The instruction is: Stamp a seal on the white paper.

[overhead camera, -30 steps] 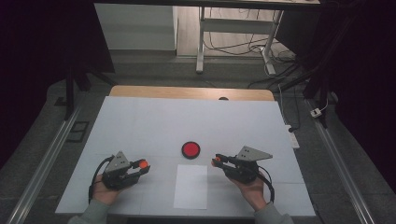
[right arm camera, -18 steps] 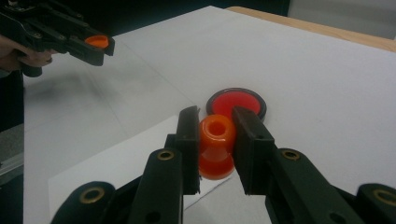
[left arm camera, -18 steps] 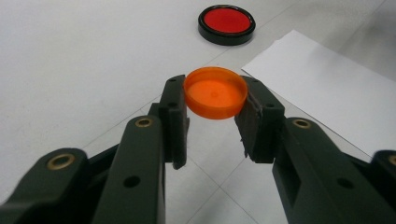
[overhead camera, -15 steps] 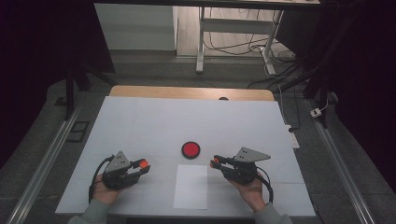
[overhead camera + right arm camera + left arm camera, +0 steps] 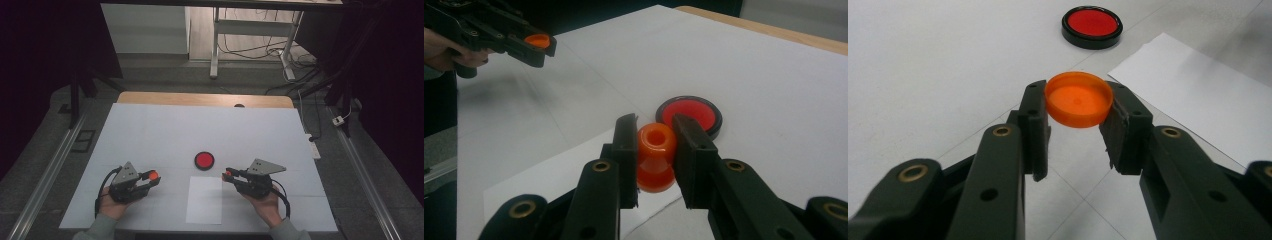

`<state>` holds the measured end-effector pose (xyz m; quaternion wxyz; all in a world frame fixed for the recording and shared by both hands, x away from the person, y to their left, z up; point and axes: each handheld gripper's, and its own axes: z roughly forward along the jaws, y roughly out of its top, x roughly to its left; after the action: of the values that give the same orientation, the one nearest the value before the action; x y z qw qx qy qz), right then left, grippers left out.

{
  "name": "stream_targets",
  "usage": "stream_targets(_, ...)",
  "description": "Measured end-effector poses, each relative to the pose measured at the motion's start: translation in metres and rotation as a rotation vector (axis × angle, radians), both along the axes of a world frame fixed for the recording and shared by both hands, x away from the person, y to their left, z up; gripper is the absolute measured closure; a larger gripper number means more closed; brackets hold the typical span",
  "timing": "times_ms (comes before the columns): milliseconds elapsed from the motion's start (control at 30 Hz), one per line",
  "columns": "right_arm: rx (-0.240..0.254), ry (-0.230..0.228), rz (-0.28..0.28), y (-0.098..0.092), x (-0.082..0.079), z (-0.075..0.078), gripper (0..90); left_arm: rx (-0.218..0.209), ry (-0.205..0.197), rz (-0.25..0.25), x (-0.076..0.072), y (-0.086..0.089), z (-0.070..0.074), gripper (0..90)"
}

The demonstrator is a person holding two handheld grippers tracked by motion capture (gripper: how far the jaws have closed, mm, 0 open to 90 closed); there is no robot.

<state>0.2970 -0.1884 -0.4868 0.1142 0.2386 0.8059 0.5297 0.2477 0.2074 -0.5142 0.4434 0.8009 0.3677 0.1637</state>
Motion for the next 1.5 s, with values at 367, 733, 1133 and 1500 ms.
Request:
stream_targets(367,-0.017,0.008,0.038,0.013,-0.003,-0.004,72.3,0.004,0.001,-0.005,0.000,-0.001,0.000,64.4)
stream_targets(733,-0.041,0.016,0.075,0.025,-0.007,-0.009,72.2,0.002,-0.001,-0.003,0.000,-0.001,0.000,64.4)
stream_targets(1133,-0.068,0.031,0.112,0.040,-0.011,-0.018,72.2,0.006,0.002,-0.006,0.000,0.000,0.000,64.4)
stream_targets(1500,-0.099,0.041,0.134,0.048,-0.012,-0.024,72.2,0.006,0.003,-0.007,0.000,0.000,-0.001,64.4)
